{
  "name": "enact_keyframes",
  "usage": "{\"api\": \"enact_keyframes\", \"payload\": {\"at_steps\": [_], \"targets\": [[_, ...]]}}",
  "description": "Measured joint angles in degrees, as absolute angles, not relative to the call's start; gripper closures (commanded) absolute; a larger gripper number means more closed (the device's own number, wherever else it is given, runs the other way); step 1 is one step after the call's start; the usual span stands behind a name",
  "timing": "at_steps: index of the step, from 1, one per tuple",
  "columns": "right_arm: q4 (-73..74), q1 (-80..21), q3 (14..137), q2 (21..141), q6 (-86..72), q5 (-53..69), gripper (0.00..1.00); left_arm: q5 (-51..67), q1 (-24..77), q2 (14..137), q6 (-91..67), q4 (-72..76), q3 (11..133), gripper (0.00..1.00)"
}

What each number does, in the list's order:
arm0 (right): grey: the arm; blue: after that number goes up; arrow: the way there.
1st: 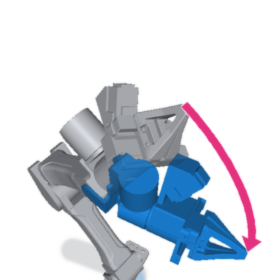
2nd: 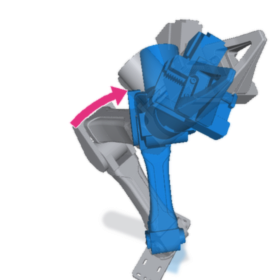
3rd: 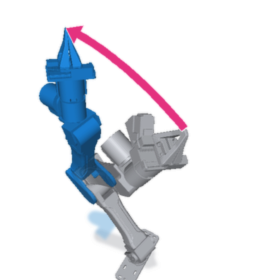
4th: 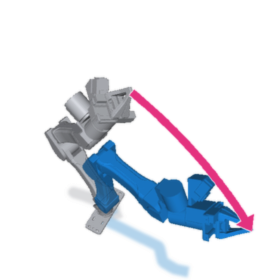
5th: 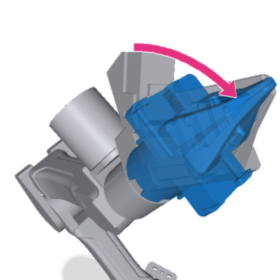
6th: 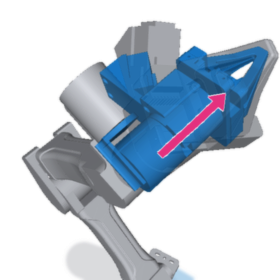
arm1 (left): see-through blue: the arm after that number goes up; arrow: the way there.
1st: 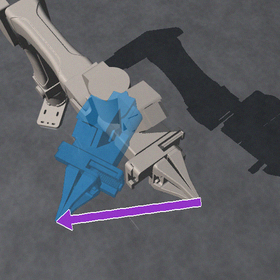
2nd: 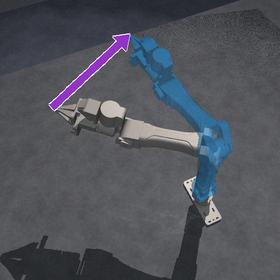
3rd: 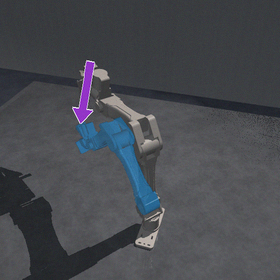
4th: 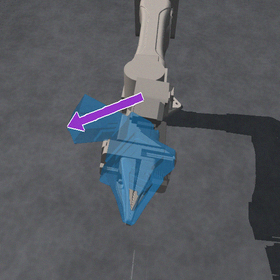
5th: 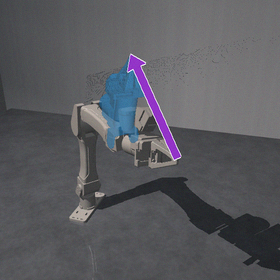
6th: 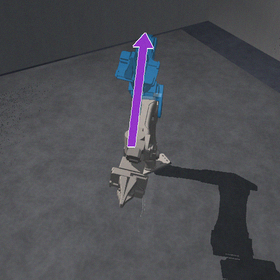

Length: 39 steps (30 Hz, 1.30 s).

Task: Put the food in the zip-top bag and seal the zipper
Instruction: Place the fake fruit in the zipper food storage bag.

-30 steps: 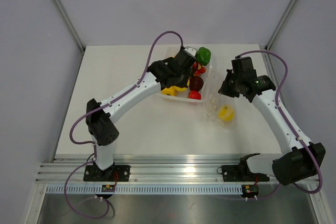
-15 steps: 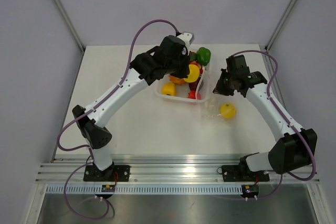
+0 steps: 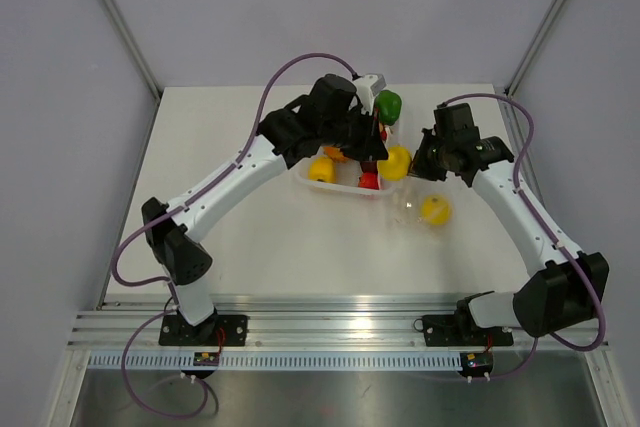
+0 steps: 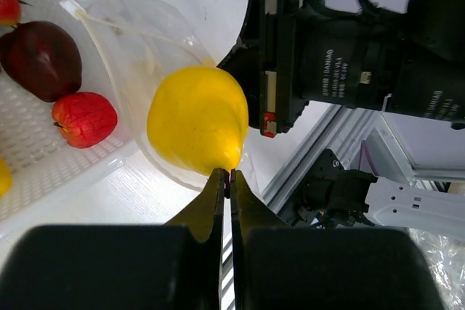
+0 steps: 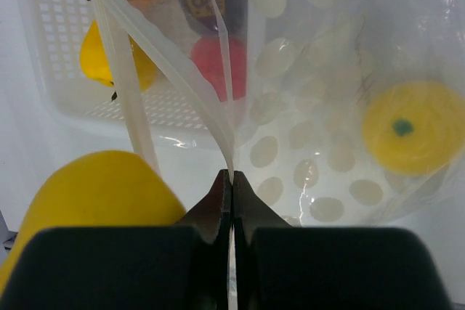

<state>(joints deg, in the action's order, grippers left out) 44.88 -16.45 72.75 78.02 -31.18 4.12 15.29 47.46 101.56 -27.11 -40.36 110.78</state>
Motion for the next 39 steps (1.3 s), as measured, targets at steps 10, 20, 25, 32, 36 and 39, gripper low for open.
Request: {"api": "enact_keyframes", "payload": {"at_steps": [10,20,25,32,36,39], "targets": [[46.70,-16.45,74.98,73.14,-31.51,4.25,1.00,18.00,47.40,104.81,-28.95,-38.15,108.71,1.00],[47.97,-16.45,75.59,70.98,-32.18,6.11,1.00,20.47,47.40,107.92,-30.00,-35.83,108.42,0.53],[49.21,-16.45,75.59,70.85,-32.12,4.03,1.00,22.17,47.46,109.89,-28.25,-37.87,110.74,0.09],[53.06,-16.45,76.44,69.69,-31.24,-2.11,1.00,25.10,46.22,106.91,-23.81,-37.30,108.38,0.19],[55.90,-16.45,78.48,68.25,-30.41,-6.33,1.00,27.35,40.03,99.72,-23.59,-34.50,100.25,0.21],[57.71,-16.45,80.36,67.22,-29.69,-8.88,1.00,27.94,34.68,97.32,-23.59,-32.95,97.71,0.21]]}}
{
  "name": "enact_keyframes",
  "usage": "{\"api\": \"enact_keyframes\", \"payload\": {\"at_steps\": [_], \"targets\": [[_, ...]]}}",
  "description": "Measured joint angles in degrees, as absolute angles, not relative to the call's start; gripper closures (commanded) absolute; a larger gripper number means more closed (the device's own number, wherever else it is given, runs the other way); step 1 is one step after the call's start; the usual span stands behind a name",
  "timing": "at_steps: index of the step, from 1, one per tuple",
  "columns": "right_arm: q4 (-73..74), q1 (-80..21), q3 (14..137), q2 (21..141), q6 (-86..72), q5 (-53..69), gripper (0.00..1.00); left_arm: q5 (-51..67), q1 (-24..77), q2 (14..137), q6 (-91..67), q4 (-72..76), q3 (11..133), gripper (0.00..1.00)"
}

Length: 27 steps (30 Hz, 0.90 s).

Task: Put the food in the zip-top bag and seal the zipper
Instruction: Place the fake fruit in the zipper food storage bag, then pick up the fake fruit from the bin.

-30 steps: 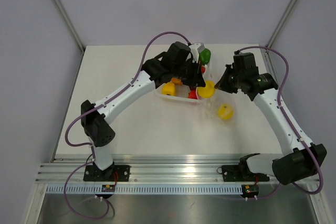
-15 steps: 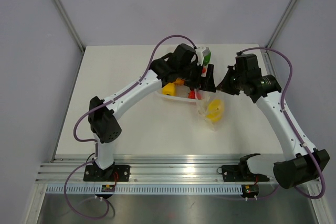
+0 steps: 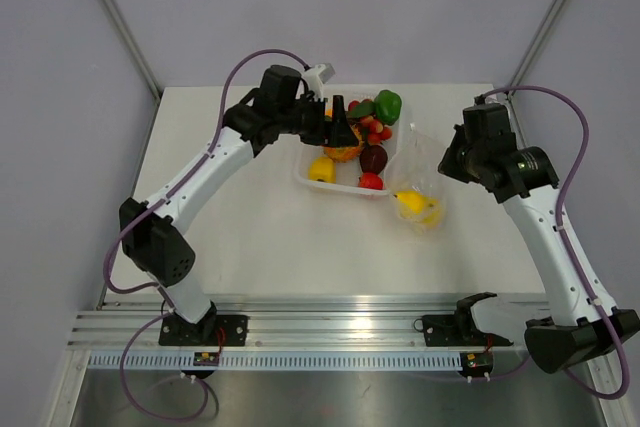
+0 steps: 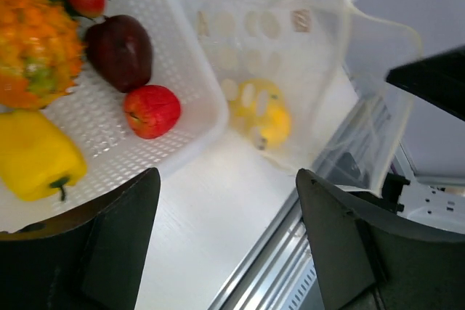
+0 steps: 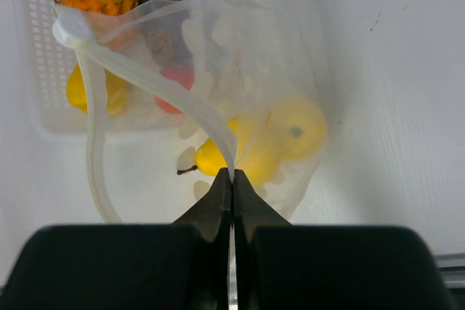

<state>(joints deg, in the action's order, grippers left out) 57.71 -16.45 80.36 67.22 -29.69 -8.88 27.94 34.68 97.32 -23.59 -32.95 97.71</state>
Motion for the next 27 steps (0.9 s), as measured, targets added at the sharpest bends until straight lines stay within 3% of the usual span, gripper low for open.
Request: {"api": "enact_keyframes", "payload": {"at_steps": [6,10,15,19,27], "targets": [[59.42,-16.45,81.38,66.11,-28.91,-11.53,1.00,23.24,32.10,97.71,-22.33,-35.07,97.21,0.23],[59.90,-16.45,81.38,66.06,-28.84,-11.94,1.00,13.82,33.76,101.47,-20.86,-39.99,99.59,0.25],[59.90,-16.45,81.36,65.52,-28.86,-11.94,1.00,-0.60,36.36,109.32,-19.11,-45.74,104.33,0.17],[59.90,-16.45,81.32,65.01,-28.88,-11.68,0.99,-8.58,38.39,115.35,-18.74,-48.84,106.52,0.05],[59.88,-16.45,80.64,64.34,-28.93,-11.03,0.98,-16.23,39.31,119.09,-18.94,-50.94,106.65,0.07]]}}
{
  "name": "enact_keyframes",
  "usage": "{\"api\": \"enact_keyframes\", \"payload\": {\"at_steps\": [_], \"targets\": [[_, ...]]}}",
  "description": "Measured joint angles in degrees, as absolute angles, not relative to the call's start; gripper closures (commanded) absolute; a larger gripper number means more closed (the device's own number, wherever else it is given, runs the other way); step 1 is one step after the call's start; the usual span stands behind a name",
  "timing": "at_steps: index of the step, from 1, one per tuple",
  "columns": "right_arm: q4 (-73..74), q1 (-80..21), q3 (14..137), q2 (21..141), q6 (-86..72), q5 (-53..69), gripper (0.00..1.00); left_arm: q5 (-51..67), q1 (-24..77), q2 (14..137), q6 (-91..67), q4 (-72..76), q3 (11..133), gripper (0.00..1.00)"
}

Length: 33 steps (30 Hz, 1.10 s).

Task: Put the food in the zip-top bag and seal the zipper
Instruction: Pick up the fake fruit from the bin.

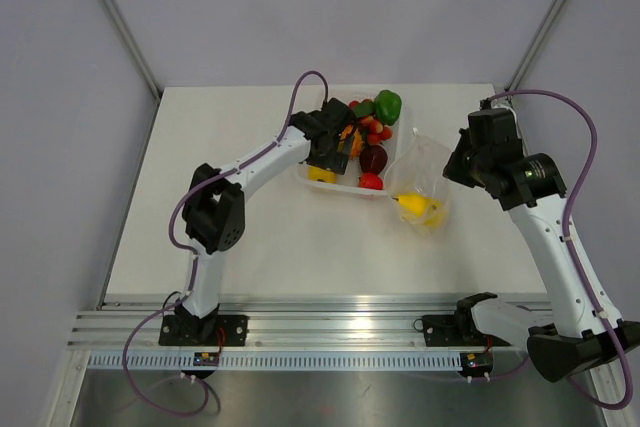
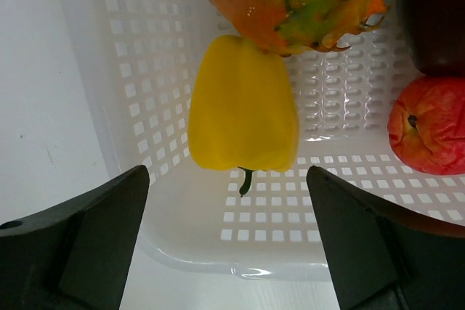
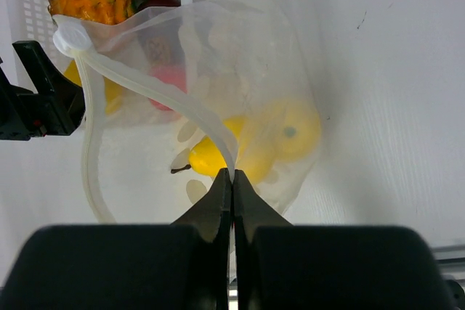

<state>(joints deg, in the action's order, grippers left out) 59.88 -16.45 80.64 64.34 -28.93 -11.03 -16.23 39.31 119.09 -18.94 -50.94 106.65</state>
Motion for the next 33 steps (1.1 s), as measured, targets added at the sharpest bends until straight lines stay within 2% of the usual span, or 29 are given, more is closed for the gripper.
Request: {"api": "enact_keyframes", "payload": {"at_steps": [9,16,18,22,23,26,29,33], "targets": [[59.86,-16.45,80.53,64.34,-28.93,-10.79,0.98,-16.73,39.44,121.30,-19.70,-49.84,106.67,0.13],[59.81,-16.45,80.36,64.36,-28.91,-9.69,0.98,-16.78,40.12,124.66,-20.36,-49.84,107.66,0.14],[59.81,-16.45,80.34,64.36,-28.93,-9.50,0.98,-17.30,40.25,125.34,-20.45,-49.84,107.66,0.18],[59.81,-16.45,80.31,64.36,-28.91,-9.34,0.98,-18.06,40.32,125.73,-21.04,-49.89,107.68,0.35],[59.81,-16.45,80.31,64.36,-28.91,-9.32,0.98,-18.28,40.38,125.73,-21.08,-50.00,107.81,0.43],[59.79,-16.45,80.31,64.36,-28.91,-9.32,0.98,-18.98,40.64,125.73,-21.23,-50.11,107.87,0.53],[59.79,-16.45,80.31,64.36,-28.91,-9.30,0.98,-19.79,40.95,125.64,-21.21,-50.17,107.87,0.60],[59.79,-16.45,80.31,64.36,-28.93,-9.06,0.98,-20.32,41.17,124.14,-21.19,-51.00,107.87,0.62]]}}
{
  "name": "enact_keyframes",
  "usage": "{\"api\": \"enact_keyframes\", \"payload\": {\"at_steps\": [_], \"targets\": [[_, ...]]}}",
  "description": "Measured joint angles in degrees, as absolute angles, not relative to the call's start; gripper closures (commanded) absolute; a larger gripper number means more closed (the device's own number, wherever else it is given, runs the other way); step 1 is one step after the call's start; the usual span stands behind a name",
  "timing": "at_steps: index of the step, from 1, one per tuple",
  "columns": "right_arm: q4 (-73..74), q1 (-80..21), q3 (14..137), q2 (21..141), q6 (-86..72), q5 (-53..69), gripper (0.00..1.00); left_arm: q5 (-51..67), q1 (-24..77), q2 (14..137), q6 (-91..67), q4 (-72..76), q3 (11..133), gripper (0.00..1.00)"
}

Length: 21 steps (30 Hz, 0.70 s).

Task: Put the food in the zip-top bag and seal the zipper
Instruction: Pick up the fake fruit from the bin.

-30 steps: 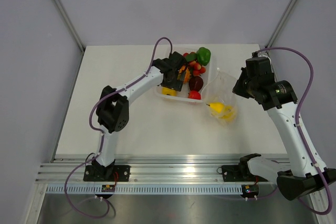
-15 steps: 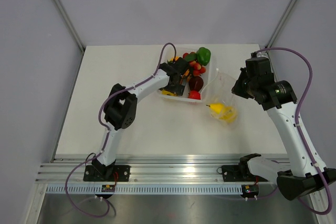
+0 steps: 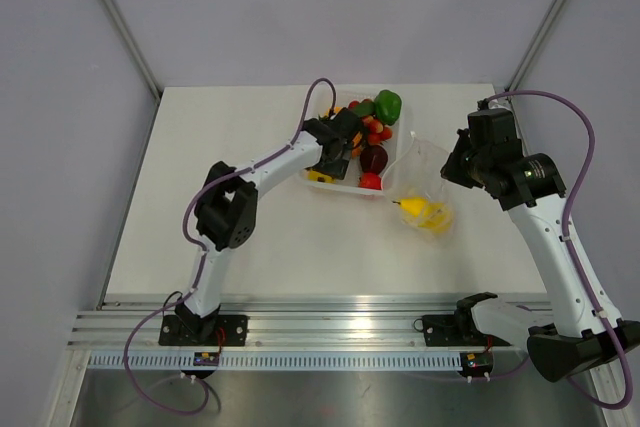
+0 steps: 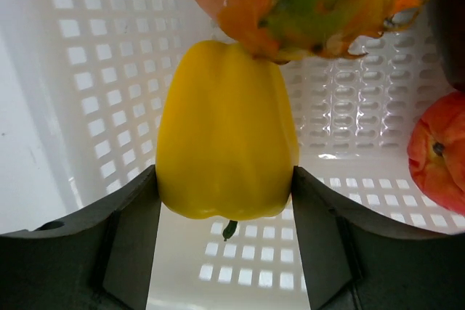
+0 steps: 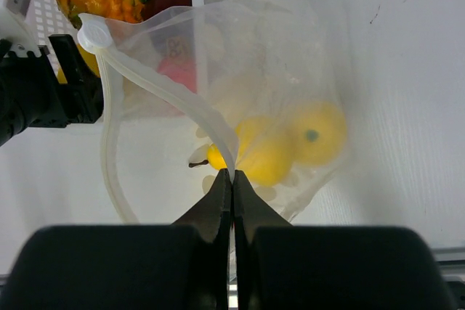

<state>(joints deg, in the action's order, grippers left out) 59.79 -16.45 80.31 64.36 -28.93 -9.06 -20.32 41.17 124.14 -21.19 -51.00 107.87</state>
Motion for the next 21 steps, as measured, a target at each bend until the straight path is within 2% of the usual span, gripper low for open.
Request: {"api": "enact_keyframes", "payload": {"at_steps": [12,21], "targets": [[58.81,-16.45,79.53,64.38,-29.17,-7.60,0.99,-18.35,41.80,108.49,-19.90,-52.12,109.67,0.64],[55.88,-16.45,77.52,66.67,-29.78,-5.89,0.99,-6.55,42.54,102.56,-19.53,-50.81,111.02,0.66]]}}
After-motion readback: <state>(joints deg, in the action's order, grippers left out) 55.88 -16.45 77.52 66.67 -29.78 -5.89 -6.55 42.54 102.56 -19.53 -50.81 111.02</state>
